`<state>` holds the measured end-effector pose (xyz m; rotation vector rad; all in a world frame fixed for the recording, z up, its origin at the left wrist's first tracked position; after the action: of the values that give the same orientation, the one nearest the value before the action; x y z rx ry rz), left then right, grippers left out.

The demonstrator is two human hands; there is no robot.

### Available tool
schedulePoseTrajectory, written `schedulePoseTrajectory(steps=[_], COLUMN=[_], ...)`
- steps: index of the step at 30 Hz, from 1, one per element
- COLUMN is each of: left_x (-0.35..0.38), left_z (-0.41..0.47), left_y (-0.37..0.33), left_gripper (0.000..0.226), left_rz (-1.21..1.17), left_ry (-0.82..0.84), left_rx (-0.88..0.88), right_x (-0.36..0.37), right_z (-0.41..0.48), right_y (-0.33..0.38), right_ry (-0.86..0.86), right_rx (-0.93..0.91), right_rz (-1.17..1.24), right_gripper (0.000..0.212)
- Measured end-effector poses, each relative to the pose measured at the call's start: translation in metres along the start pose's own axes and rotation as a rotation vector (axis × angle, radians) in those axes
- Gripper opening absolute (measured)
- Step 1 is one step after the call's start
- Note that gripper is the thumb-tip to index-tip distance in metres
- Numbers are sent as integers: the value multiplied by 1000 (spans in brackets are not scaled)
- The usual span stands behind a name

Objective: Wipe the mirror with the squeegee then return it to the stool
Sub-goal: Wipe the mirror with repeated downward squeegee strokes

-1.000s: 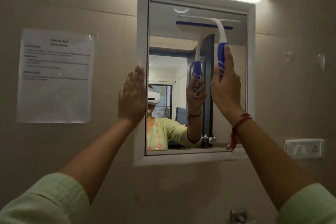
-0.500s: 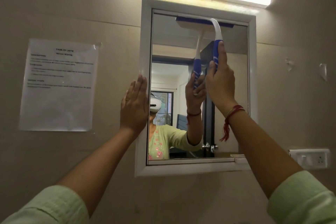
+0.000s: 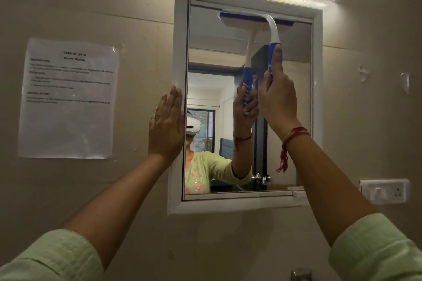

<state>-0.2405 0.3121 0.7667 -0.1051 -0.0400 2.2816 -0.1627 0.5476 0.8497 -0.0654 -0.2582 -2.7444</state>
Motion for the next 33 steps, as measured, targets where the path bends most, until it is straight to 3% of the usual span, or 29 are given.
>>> schedulePoseTrajectory(steps=[33], left_x=[0], left_z=[0], left_y=[-2], left_gripper=[49], left_rz=[38], left_ry=[-17], left_rx=[5], right_x=[-6], right_z=[-124], right_y=[-24], right_ry=[97], right_rx=[37], right_rz=[25], right_gripper=[58])
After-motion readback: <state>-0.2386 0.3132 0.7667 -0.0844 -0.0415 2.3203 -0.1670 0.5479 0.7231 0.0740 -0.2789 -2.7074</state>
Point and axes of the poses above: each hand's wrist, its own z-axis towards the middle knuckle, its own x-axis out of the palm, y = z × x, the point moved 10 cm from there along z, towards the middle knuckle, and after that the axes turned 1 degree about -y, right-handed, at the moved point
